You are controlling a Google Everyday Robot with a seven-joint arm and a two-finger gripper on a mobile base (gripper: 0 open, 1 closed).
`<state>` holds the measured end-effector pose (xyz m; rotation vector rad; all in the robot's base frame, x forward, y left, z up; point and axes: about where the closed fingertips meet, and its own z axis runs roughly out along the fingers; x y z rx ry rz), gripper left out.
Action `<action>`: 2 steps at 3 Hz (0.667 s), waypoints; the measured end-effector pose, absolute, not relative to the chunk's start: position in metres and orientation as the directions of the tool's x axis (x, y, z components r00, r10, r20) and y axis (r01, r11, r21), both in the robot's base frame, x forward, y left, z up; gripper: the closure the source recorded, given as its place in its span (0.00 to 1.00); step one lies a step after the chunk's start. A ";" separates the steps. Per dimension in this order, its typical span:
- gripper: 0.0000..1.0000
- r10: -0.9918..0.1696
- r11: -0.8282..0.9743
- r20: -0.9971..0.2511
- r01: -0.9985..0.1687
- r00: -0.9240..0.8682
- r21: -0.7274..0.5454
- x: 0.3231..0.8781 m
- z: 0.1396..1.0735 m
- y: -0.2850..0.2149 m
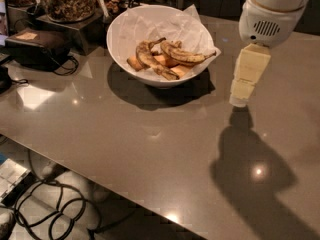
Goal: Pick banana from white bowl
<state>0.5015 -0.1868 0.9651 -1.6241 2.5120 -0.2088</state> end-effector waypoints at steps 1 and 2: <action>0.00 -0.916 0.401 -0.071 -0.890 -0.395 -0.217 0.508 0.967 -0.182; 0.00 -0.909 0.412 -0.153 -0.891 -0.387 -0.193 0.556 0.985 -0.127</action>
Offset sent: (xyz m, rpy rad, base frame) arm 0.0299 0.0614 0.0201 0.1491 0.0460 0.0198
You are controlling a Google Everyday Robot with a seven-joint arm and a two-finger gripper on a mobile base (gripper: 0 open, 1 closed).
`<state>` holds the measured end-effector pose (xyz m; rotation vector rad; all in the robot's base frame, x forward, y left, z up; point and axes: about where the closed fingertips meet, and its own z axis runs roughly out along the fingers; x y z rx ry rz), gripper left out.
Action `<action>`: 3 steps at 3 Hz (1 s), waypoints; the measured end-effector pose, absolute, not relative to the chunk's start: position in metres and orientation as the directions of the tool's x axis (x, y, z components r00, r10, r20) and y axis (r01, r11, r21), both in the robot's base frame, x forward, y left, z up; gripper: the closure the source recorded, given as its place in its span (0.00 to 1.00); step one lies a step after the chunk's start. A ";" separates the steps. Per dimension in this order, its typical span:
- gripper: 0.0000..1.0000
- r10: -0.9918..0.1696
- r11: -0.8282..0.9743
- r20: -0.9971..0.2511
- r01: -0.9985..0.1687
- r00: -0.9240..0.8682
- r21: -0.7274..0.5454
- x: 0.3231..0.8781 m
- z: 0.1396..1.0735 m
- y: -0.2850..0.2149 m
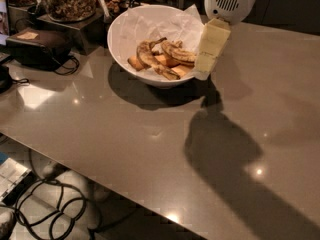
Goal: Pick banana from white bowl
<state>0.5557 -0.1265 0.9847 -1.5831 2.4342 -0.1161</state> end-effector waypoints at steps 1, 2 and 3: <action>0.00 -0.909 0.408 -0.186 -0.887 -0.372 -0.219 0.564 0.989 -0.119; 0.00 -0.886 0.449 -0.226 -0.872 -0.405 -0.197 0.573 0.983 -0.121; 0.00 -0.857 0.495 -0.254 -0.852 -0.448 -0.167 0.594 0.979 -0.109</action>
Offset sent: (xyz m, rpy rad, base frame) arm 0.0136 -0.0034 -0.0114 0.0967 0.0230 -0.0781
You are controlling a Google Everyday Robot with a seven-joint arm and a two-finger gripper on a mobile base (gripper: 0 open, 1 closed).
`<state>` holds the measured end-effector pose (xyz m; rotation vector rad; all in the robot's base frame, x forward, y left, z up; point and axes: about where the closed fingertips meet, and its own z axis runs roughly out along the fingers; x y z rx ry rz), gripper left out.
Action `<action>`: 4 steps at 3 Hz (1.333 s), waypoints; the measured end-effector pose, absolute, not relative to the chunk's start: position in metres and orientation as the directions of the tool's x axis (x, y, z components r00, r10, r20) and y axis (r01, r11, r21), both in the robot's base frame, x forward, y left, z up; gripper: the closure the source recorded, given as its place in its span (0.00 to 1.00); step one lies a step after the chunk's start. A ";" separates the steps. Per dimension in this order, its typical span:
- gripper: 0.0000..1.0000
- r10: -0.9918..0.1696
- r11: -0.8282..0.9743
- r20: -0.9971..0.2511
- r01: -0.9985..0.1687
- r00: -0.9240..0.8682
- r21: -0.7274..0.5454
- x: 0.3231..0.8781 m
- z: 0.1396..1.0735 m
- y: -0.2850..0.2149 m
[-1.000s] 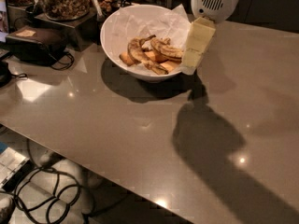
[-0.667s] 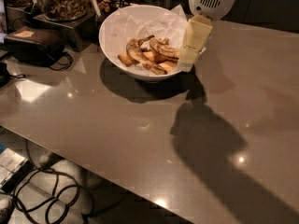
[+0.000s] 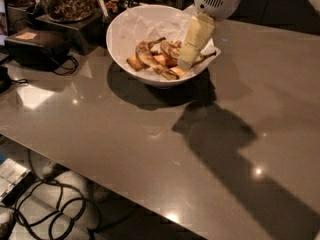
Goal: Pick banana from white bowl
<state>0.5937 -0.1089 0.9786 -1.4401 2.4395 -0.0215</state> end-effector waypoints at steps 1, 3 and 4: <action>0.00 -0.852 0.501 -0.254 -0.855 -0.458 -0.137 0.611 0.971 -0.092; 0.01 -0.851 0.495 -0.258 -0.863 -0.457 -0.102 0.631 0.962 -0.067; 0.18 -0.836 0.520 -0.256 -0.850 -0.486 -0.084 0.643 0.955 -0.070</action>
Offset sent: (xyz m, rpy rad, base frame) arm 0.0265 0.0402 -0.0192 0.0034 0.1380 0.0114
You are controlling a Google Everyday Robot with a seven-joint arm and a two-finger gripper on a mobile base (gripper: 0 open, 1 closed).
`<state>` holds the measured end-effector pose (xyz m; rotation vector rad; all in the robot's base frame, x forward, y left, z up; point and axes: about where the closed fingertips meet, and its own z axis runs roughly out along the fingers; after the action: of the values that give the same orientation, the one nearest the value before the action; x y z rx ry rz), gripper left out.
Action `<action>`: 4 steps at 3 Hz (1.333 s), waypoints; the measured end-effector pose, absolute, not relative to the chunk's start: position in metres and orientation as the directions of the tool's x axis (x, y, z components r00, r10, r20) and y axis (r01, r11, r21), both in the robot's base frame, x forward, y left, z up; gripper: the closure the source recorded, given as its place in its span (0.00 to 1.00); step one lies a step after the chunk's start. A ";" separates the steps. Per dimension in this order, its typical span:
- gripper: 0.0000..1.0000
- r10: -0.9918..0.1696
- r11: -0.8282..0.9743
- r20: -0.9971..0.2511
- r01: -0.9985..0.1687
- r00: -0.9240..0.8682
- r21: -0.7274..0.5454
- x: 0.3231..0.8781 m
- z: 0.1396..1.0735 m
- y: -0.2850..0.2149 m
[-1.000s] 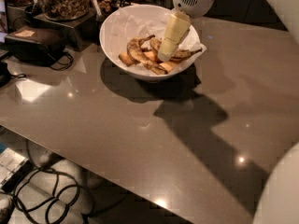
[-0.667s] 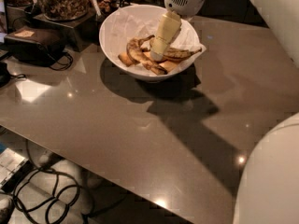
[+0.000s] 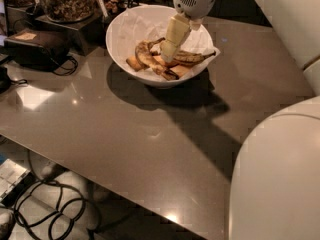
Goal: Pick banana from white bowl
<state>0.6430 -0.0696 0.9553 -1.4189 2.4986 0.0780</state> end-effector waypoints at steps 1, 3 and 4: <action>0.34 -0.819 0.545 -0.255 -0.835 -0.513 -0.070 0.653 0.949 -0.075; 0.33 -0.803 0.567 -0.249 -0.823 -0.541 -0.043 0.665 0.937 -0.079; 0.34 -0.817 0.541 -0.246 -0.841 -0.521 -0.015 0.665 0.930 -0.069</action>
Offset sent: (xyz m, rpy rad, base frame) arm 0.0039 -0.0336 -0.0140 -0.0333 0.1280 -0.0808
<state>0.6645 -0.0687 0.9299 -1.3978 2.5546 0.1550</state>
